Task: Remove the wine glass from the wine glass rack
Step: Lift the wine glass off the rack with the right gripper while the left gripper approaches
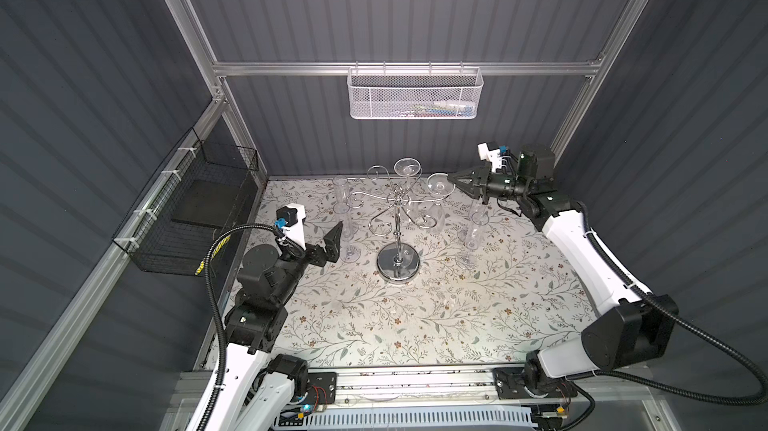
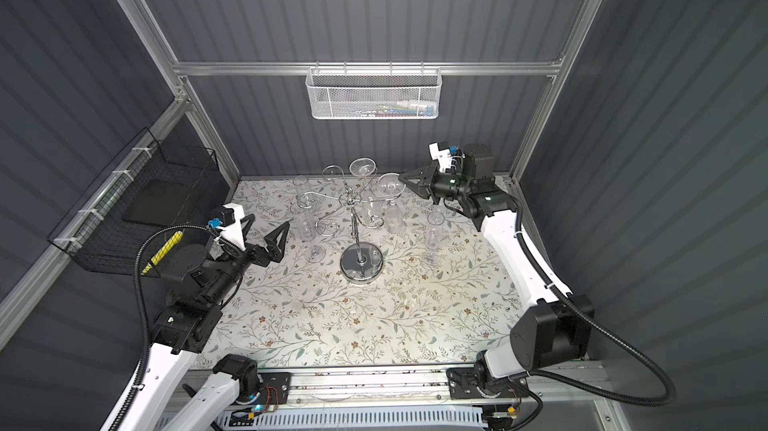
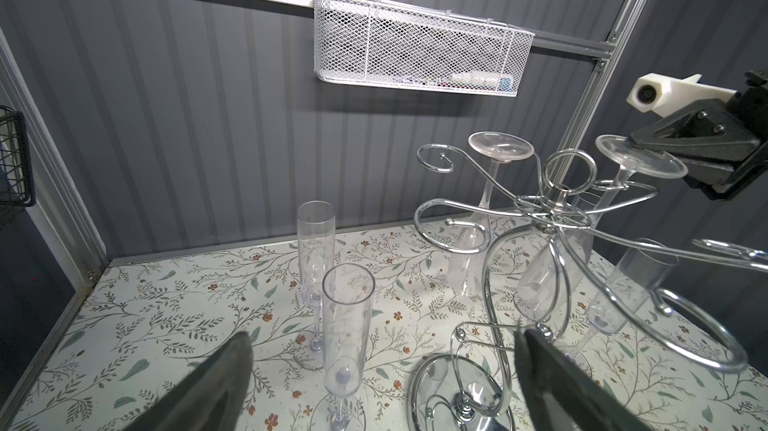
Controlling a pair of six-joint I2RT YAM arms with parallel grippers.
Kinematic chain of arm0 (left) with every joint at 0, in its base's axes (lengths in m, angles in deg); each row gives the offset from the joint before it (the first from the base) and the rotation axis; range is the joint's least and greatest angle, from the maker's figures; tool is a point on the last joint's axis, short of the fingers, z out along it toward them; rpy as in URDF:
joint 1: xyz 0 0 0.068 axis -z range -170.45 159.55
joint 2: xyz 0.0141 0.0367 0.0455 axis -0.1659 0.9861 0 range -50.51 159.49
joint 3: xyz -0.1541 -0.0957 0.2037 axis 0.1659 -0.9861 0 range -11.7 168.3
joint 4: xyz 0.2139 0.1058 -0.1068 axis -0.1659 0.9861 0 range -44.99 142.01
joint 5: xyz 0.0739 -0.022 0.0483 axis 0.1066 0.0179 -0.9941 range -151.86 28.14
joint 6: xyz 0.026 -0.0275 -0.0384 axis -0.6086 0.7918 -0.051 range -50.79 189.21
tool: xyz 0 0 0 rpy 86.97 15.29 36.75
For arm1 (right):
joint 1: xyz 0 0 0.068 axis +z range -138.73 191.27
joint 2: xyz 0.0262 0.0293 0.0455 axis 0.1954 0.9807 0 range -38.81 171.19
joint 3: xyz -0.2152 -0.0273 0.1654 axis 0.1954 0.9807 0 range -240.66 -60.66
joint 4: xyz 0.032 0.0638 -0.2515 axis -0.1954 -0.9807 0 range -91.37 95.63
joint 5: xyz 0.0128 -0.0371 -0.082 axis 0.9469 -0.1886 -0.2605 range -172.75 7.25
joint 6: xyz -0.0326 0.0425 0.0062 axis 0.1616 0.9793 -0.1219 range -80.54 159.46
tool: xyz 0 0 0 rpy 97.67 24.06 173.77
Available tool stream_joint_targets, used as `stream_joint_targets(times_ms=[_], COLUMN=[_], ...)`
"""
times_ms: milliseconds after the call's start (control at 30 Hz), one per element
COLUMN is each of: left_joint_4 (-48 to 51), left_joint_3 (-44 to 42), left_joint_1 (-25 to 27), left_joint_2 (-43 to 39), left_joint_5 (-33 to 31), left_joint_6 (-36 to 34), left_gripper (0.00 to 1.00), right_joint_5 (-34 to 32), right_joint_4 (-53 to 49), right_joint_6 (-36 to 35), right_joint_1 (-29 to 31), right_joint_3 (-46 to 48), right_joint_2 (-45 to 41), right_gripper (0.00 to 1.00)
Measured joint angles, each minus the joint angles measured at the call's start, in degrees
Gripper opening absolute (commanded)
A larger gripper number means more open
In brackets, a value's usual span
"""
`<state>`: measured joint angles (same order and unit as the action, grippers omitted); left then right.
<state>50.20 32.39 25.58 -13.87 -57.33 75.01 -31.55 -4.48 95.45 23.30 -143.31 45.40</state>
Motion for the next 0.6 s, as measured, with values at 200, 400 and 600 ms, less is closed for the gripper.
stream_joint_targets(times_ms=[200,400,600], left_joint_4=[-0.04,-0.02,-0.02], left_joint_3=[0.00,0.24,0.33], left_joint_1=[0.00,0.00,0.00], left_joint_2=[-0.70,-0.66,-0.81], left_joint_5=[-0.02,0.00,0.00], left_joint_6=[-0.04,-0.04,-0.04], left_gripper=[1.00,1.00,1.00], right_joint_5=[0.00,-0.02,0.02], right_joint_4=[1.14,1.31,1.25], right_joint_6=[1.90,2.62,3.69], right_joint_1=[0.00,0.00,0.20], right_joint_3=[1.16,2.54,4.35], right_joint_2=[-2.16,-3.26,-4.96], right_gripper=[0.00,0.00,0.00])
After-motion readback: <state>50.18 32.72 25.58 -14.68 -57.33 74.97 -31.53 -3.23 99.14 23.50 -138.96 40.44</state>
